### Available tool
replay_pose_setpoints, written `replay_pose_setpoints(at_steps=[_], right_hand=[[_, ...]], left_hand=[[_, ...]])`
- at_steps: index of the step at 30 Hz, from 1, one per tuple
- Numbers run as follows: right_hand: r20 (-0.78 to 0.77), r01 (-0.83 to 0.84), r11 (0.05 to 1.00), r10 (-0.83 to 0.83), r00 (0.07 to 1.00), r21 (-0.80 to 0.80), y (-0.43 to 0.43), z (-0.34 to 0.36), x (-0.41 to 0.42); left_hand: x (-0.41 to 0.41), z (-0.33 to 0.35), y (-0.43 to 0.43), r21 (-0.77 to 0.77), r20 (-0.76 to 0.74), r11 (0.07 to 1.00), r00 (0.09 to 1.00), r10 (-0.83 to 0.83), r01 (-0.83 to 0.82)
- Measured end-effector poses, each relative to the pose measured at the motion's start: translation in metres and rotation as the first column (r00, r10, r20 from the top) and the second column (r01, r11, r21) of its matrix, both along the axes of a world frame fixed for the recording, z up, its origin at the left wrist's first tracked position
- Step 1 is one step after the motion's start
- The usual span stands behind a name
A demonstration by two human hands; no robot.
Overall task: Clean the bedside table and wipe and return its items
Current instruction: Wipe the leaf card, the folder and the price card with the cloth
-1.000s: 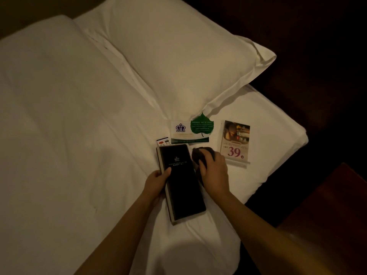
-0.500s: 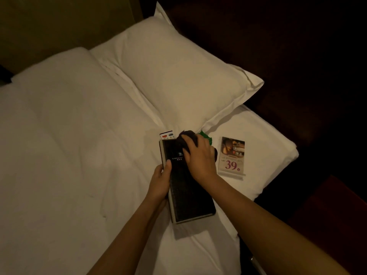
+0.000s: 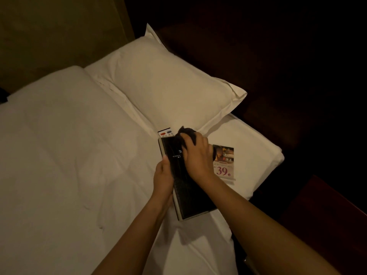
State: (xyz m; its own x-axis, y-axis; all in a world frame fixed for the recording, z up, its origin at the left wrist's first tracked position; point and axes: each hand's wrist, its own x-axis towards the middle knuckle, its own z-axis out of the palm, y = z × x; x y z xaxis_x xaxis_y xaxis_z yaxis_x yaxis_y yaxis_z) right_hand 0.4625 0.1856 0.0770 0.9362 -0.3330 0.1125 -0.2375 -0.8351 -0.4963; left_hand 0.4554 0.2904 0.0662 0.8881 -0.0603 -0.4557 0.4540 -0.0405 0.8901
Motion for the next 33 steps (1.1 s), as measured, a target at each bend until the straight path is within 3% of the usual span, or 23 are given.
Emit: replay_pose_setpoints(at_steps=[5, 8, 13, 21, 25, 30, 33], right_hand=[[0.010, -0.104, 0.994, 0.104, 0.995, 0.025, 0.035, -0.007, -0.055], [0.009, -0.066, 0.996, 0.065, 0.998, 0.067, 0.038, -0.013, -0.074], [0.024, -0.044, 0.999, 0.044, 0.999, -0.002, 0.007, -0.030, -0.086], [-0.237, 0.093, 0.993, -0.073, 0.969, 0.077, -0.036, -0.088, -0.099], [-0.347, 0.217, 0.976, -0.199, 0.916, 0.013, -0.066, -0.117, -0.121], [-0.361, 0.330, 0.943, -0.320, 0.876, -0.035, -0.103, -0.137, -0.130], [-0.361, 0.355, 0.934, -0.346, 0.866, -0.042, -0.121, -0.143, -0.127]], left_hand=[[0.014, -0.007, -0.006, 0.026, 0.003, 0.993, 0.994, 0.113, -0.113], [0.013, -0.015, -0.010, 0.041, -0.014, 0.994, 0.995, 0.100, -0.099], [0.001, -0.032, -0.022, 0.124, 0.037, 0.985, 0.992, 0.119, -0.123], [-0.021, -0.075, 0.000, 0.274, -0.043, 0.962, 0.999, -0.009, 0.021], [-0.023, -0.104, 0.027, 0.339, -0.124, 0.939, 0.992, -0.021, 0.062], [-0.022, -0.129, 0.047, 0.457, -0.130, 0.885, 0.991, -0.038, 0.094], [-0.017, -0.128, 0.043, 0.631, -0.033, 0.768, 0.992, -0.118, 0.112]])
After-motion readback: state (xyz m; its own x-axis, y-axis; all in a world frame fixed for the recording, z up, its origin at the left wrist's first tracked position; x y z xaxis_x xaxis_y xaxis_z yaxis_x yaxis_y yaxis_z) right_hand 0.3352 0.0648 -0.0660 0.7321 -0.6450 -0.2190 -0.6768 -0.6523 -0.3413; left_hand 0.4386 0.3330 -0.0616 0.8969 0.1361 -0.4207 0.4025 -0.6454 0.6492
